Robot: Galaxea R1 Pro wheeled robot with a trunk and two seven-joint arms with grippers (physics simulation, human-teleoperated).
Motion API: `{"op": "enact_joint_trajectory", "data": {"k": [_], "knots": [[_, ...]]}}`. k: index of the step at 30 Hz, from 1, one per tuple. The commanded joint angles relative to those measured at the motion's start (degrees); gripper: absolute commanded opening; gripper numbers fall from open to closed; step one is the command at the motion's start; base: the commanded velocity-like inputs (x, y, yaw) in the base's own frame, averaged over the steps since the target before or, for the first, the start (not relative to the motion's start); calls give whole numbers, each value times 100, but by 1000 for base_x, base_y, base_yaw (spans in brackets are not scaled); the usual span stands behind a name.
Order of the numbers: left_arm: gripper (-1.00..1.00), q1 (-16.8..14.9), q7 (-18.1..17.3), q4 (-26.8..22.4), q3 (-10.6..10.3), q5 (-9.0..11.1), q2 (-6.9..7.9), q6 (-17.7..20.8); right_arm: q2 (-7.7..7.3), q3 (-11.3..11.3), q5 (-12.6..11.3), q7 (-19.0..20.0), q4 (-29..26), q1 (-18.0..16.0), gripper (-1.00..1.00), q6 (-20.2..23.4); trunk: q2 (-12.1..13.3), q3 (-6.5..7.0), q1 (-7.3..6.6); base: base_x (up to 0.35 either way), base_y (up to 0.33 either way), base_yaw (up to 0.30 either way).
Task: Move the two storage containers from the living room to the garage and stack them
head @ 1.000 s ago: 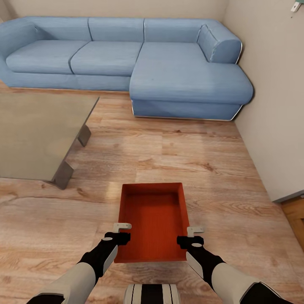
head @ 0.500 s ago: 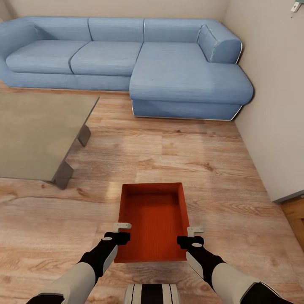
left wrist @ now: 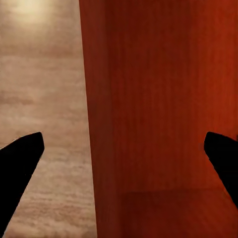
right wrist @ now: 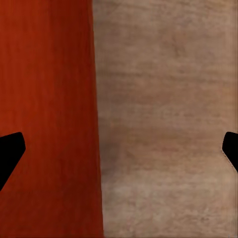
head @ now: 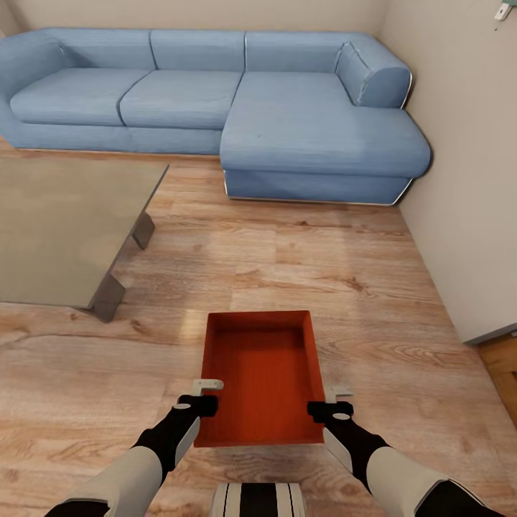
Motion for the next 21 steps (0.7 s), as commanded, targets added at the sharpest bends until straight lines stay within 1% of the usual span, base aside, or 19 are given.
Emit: {"op": "enact_joint_trajectory", "data": {"k": [1,21], "knots": [[-100,1,16,-9,3,-35,-2,38,-3,47,-49,-32,-5,-3,-100,1,-1,-3,-1,0,0,0],[-100,1,6,-24,-13,-40,-9,32,12,40,-54,-31,-2,-3,-100,-78,-1,-3,-1,0,0,0]]}}
